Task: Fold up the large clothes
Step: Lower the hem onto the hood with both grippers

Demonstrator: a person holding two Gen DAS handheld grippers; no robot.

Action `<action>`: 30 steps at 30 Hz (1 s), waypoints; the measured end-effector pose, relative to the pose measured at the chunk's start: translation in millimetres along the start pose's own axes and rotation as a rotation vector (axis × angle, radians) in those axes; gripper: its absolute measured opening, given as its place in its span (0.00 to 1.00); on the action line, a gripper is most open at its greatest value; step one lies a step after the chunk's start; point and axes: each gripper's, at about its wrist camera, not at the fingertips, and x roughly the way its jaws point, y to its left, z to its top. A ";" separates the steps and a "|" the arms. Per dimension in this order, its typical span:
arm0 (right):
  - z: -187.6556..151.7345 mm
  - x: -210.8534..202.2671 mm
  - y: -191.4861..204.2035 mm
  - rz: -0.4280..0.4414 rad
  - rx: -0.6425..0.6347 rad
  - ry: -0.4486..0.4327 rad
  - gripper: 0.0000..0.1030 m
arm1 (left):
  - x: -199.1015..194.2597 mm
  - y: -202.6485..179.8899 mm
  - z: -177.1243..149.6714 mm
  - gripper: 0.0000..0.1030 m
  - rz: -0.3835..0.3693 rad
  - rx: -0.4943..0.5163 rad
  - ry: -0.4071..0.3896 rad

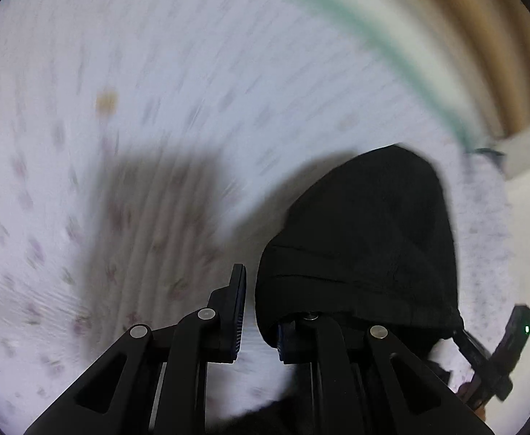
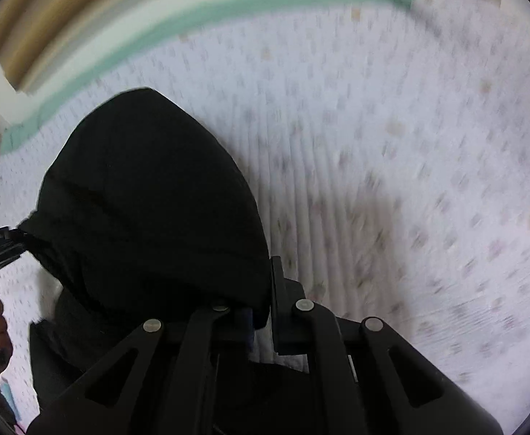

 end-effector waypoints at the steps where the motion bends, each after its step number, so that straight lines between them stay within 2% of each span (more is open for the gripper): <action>1: -5.7 20.9 -6.2 0.010 0.011 0.055 0.06 | 17.8 8.1 -1.4 0.18 -0.001 -0.011 0.036; 3: -9.9 36.9 -12.0 0.015 0.018 0.082 0.06 | 24.3 10.6 -3.5 0.18 -0.016 0.014 0.017; 5: -6.7 33.6 -13.9 0.031 0.021 0.092 0.09 | 12.6 6.5 -4.6 0.20 -0.020 0.048 0.005; 8: -5.4 18.2 -15.2 0.030 -0.017 0.102 0.26 | -13.9 7.0 -8.0 0.49 0.009 0.103 -0.024; 11: -9.6 -16.2 -18.1 0.054 -0.064 0.093 0.39 | -56.6 7.1 -17.6 0.49 -0.003 0.145 -0.092; 15: 0.6 -64.2 -12.7 0.083 -0.105 -0.004 0.48 | -108.4 -17.0 -7.1 0.51 -0.057 0.191 -0.217; 17: 18.8 -71.7 -1.7 0.084 -0.122 -0.044 0.48 | -112.8 -40.7 5.7 0.52 -0.084 0.234 -0.239; 20: 41.9 -61.8 18.5 0.067 -0.147 -0.072 0.48 | -97.4 -72.3 13.9 0.53 -0.106 0.298 -0.227; 22: 46.1 -44.8 25.7 0.065 -0.166 -0.058 0.48 | -67.1 -80.4 18.4 0.53 -0.102 0.300 -0.162; 24: 43.2 -14.3 38.2 0.050 -0.162 -0.002 0.48 | -35.4 -76.9 12.6 0.52 -0.066 0.294 -0.088; 27: 28.2 32.8 31.2 -0.011 -0.175 0.103 0.46 | 23.9 -56.7 1.0 0.52 0.020 0.273 0.047; 30: 14.7 53.5 26.4 -0.023 -0.163 0.126 0.45 | 31.5 -47.6 -2.1 0.52 0.004 0.252 0.014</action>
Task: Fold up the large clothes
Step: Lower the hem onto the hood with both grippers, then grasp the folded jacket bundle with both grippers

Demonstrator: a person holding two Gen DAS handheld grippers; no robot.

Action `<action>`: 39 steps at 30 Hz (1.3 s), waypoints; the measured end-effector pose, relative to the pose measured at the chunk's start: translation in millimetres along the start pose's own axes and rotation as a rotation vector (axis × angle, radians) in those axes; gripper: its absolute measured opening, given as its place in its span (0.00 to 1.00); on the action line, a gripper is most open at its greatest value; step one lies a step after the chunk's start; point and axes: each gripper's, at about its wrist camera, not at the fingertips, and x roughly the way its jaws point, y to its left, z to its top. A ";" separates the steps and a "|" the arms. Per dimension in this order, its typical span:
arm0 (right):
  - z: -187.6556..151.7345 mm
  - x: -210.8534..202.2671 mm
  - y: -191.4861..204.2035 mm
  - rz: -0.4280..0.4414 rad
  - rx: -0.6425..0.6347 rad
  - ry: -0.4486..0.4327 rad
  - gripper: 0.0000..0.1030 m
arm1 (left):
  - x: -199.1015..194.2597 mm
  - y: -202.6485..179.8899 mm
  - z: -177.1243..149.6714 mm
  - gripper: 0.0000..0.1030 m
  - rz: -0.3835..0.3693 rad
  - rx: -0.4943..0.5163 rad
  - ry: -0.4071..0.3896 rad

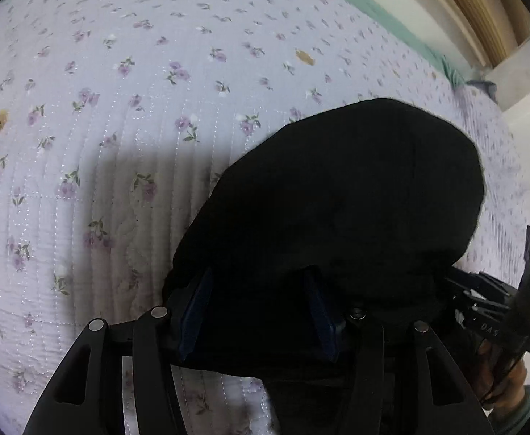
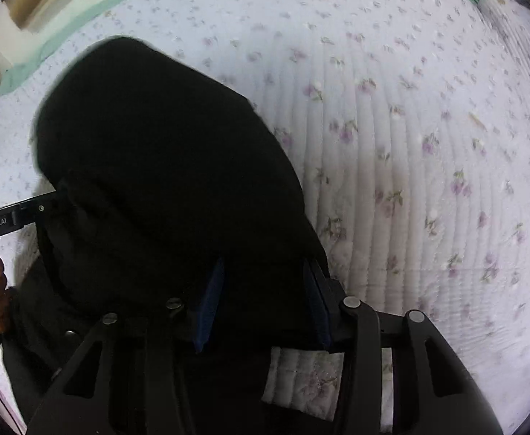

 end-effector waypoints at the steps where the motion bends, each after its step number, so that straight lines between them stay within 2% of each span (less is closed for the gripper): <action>1: 2.4 -1.1 0.7 -0.011 0.000 0.008 0.45 | -3.6 -3.1 2.1 0.52 0.018 0.008 -0.001; 4: 11.5 -1.6 5.8 -0.025 -0.024 0.022 0.46 | -17.8 -14.0 -2.9 0.52 0.055 0.090 -0.031; 6: 15.8 -13.0 4.6 0.009 -0.046 0.016 0.47 | -36.0 -17.3 -2.0 0.52 0.049 0.119 -0.050; 9: 23.1 -48.0 2.4 0.121 -0.059 -0.056 0.47 | -82.3 -14.0 7.7 0.53 -0.041 0.128 -0.152; 11: 33.0 -64.7 1.8 0.138 -0.074 -0.099 0.49 | -103.4 -12.3 21.1 0.53 -0.092 0.121 -0.192; 12: 43.1 -72.0 2.8 0.135 -0.090 -0.121 0.55 | -111.4 -11.4 31.6 0.58 -0.116 0.120 -0.209; 14: 60.1 -73.7 4.4 0.117 -0.116 -0.139 0.65 | -109.8 -16.3 49.0 0.69 -0.114 0.130 -0.210; 16: 78.6 -67.6 6.5 0.104 -0.142 -0.137 0.67 | -97.2 -13.5 66.9 0.69 -0.107 0.133 -0.172; 18: 95.0 -52.1 0.9 0.117 -0.152 -0.118 0.67 | -75.5 -9.6 82.1 0.69 -0.152 0.112 -0.095; 19: 98.2 -44.5 1.5 0.123 -0.149 -0.105 0.67 | -58.6 -1.6 87.1 0.69 -0.194 0.093 -0.028; 22: 109.0 -20.6 0.1 0.178 -0.122 -0.044 0.67 | -29.0 4.4 81.7 0.69 -0.204 0.074 0.066; 24: 114.4 -0.2 1.5 0.221 -0.104 -0.005 0.67 | -10.3 6.3 78.7 0.69 -0.240 0.077 0.130; 27: 112.7 22.4 12.6 0.268 -0.100 0.041 0.70 | -0.8 2.3 72.5 0.67 -0.251 0.094 0.127; 28: 110.4 22.6 17.1 0.275 -0.112 0.042 0.67 | -3.3 0.2 69.0 0.62 -0.245 0.109 0.110; 29: 108.9 22.6 20.5 0.283 -0.132 0.039 0.46 | -8.6 -2.6 63.9 0.43 -0.243 0.129 0.089; 30: 107.0 25.0 24.7 0.286 -0.149 0.035 0.28 | -16.1 -4.9 58.8 0.30 -0.250 0.148 0.073; 33: 91.2 -2.0 38.9 0.279 -0.216 -0.032 0.20 | -45.3 -10.0 46.6 0.23 -0.263 0.186 0.012; 39: 45.5 -88.8 71.7 0.243 -0.316 -0.174 0.18 | -138.9 -38.3 -6.8 0.21 -0.271 0.292 -0.116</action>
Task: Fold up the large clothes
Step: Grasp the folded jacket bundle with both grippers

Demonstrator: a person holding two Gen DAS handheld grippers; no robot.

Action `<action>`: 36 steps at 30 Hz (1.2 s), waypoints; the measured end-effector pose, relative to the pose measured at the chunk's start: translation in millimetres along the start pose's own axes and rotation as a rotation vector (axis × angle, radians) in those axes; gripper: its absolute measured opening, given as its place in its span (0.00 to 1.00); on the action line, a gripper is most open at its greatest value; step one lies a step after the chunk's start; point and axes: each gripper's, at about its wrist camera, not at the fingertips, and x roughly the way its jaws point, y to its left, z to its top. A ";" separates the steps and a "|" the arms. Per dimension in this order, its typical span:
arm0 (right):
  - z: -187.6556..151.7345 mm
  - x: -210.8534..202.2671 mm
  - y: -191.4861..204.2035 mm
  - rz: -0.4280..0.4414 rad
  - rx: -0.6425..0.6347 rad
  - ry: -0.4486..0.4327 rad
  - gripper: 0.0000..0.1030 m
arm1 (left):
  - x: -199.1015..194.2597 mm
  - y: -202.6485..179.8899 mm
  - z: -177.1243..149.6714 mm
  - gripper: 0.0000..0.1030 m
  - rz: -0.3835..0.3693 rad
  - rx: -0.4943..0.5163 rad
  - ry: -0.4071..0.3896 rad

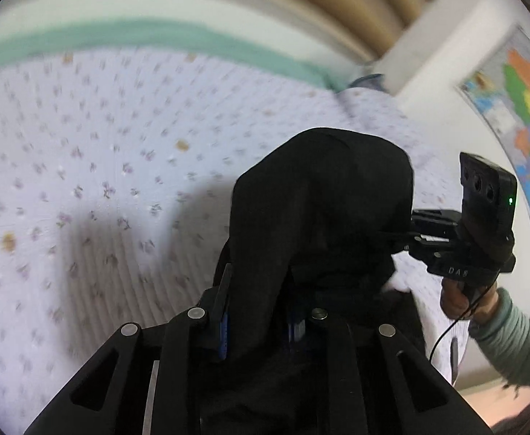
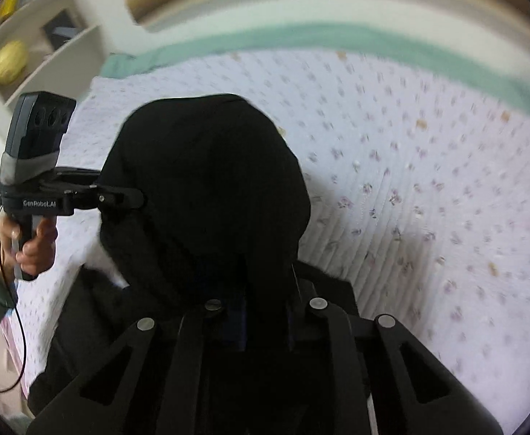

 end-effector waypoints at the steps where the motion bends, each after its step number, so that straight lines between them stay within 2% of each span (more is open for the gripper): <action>1: -6.7 -16.7 12.5 -0.011 -0.018 -0.019 0.18 | -12.2 -11.4 -7.4 0.21 0.005 0.020 -0.009; 6: -47.2 -80.5 68.6 -0.080 -0.090 -0.063 0.18 | -64.9 -77.3 -62.8 0.21 0.054 0.102 -0.032; 10: -91.2 -114.1 108.5 -0.129 -0.127 -0.062 0.18 | -84.3 -113.6 -107.0 0.21 0.091 0.131 -0.030; 13: -126.9 -131.3 133.6 -0.174 -0.162 -0.057 0.18 | -91.9 -138.7 -153.9 0.21 0.156 0.152 -0.016; 18: -190.7 -121.9 157.0 -0.148 -0.134 0.032 0.21 | -71.9 -153.2 -225.8 0.22 0.216 0.140 0.095; 19: -202.2 -119.5 159.4 -0.151 -0.136 0.046 0.21 | -68.3 -154.5 -237.3 0.23 0.232 0.139 0.108; 20: -217.0 -112.7 163.9 -0.170 -0.139 0.062 0.22 | -59.8 -154.6 -254.3 0.29 0.268 0.136 0.134; 22: -245.2 -102.7 168.1 -0.231 -0.148 0.089 0.31 | -42.4 -148.8 -281.7 0.32 0.321 0.111 0.177; 23: -259.8 -90.6 170.8 -0.259 -0.159 0.124 0.41 | -35.4 -144.3 -290.1 0.31 0.337 0.096 0.191; 25: -283.7 -71.0 170.8 -0.277 -0.156 0.214 0.42 | -30.8 -141.9 -301.3 0.32 0.356 0.068 0.192; 27: -296.9 -68.4 169.7 -0.280 -0.140 0.259 0.42 | -40.7 -145.2 -301.5 0.33 0.358 0.052 0.182; 30: -301.1 -97.5 167.2 -0.275 -0.092 0.229 0.42 | -67.7 -150.7 -303.6 0.36 0.343 0.049 0.173; 34: -278.7 -153.1 158.2 -0.260 -0.009 0.135 0.43 | -117.8 -147.7 -304.6 0.36 0.361 0.008 0.129; 36: -253.5 -176.2 154.1 -0.229 0.031 0.062 0.49 | -139.6 -145.7 -294.1 0.36 0.344 -0.031 0.071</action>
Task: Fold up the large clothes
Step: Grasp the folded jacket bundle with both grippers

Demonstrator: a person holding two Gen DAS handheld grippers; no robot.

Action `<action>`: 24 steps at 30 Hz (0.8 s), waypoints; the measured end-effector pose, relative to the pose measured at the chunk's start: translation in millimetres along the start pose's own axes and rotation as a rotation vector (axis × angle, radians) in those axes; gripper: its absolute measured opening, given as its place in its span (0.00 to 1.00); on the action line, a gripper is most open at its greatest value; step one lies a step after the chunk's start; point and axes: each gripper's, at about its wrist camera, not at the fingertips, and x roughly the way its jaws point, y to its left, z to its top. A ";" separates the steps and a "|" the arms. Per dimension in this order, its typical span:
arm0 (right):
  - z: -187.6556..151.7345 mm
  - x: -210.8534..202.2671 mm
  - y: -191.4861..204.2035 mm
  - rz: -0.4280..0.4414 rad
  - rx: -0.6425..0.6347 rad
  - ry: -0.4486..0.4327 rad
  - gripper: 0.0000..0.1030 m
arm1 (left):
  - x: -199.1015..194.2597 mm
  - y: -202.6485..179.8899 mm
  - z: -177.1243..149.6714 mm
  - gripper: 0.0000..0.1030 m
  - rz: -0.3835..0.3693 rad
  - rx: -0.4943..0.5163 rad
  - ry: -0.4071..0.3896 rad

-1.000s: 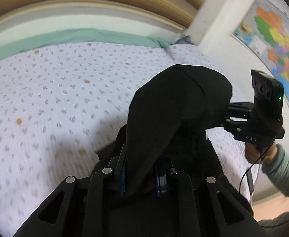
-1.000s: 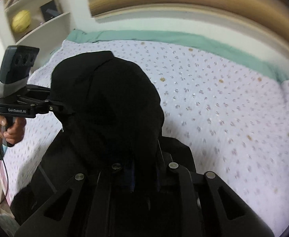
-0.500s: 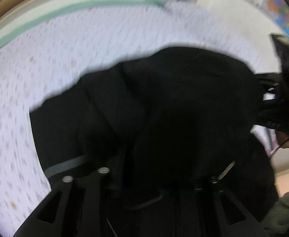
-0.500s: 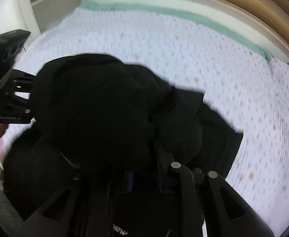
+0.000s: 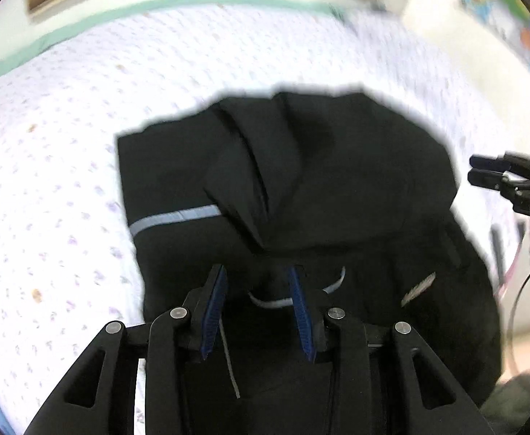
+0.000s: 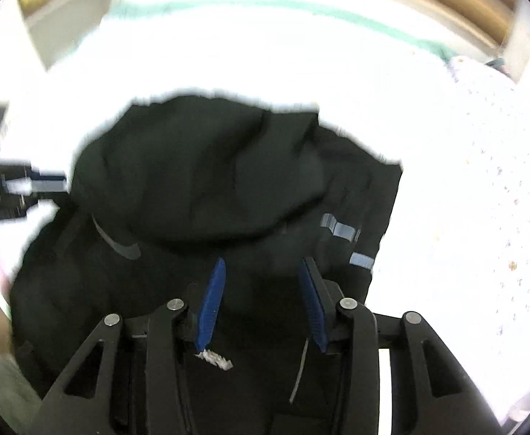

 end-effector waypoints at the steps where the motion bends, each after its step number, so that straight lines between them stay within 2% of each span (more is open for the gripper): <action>1: 13.5 -5.7 -2.7 0.028 0.019 -0.029 0.51 | -11.3 3.7 8.6 0.36 -0.025 -0.032 -0.038; 2: 26.3 -8.7 -6.4 0.064 0.037 -0.055 0.54 | -22.1 7.2 23.5 0.36 -0.072 -0.072 -0.087; 3: 40.0 -8.0 -5.7 0.097 0.056 -0.075 0.54 | -25.0 8.2 34.1 0.36 -0.098 -0.094 -0.108; 5: 64.8 1.3 3.3 0.134 0.101 -0.084 0.54 | -22.7 8.9 60.0 0.36 -0.205 -0.168 -0.139; 6: 75.3 11.6 9.1 0.157 0.124 -0.078 0.54 | -17.5 9.1 68.8 0.36 -0.258 -0.199 -0.143; 7: 80.2 23.5 13.4 0.180 0.147 -0.066 0.54 | -4.9 6.7 77.2 0.36 -0.344 -0.231 -0.135; 9: 86.3 52.7 20.9 0.193 0.193 -0.016 0.54 | 22.5 -2.5 79.8 0.36 -0.389 -0.239 -0.068; 10: 82.9 68.1 26.4 0.200 0.215 0.025 0.54 | 34.3 -8.1 78.6 0.36 -0.391 -0.235 -0.037; 11: 71.8 79.7 24.8 0.207 0.228 0.052 0.54 | 54.6 -13.4 72.5 0.36 -0.386 -0.228 0.026; 13: 47.5 110.1 30.4 0.186 0.244 0.136 0.54 | 99.4 -18.4 51.2 0.36 -0.298 -0.214 0.161; 15: 23.8 143.5 34.3 0.127 0.236 0.222 0.53 | 135.6 -14.1 33.0 0.36 -0.252 -0.221 0.232; 17: 9.9 163.9 37.8 0.111 0.223 0.229 0.53 | 144.6 -10.9 26.5 0.36 -0.262 -0.253 0.218; 19: 7.1 165.3 42.0 0.088 0.199 0.207 0.53 | 143.1 -6.9 32.4 0.36 -0.271 -0.286 0.214; 21: 8.7 160.1 44.3 0.086 0.199 0.211 0.53 | 133.0 -9.5 33.3 0.36 -0.272 -0.271 0.192; 24: 9.7 136.5 43.2 0.130 0.212 0.196 0.54 | 98.5 -14.1 25.9 0.36 -0.269 -0.227 0.142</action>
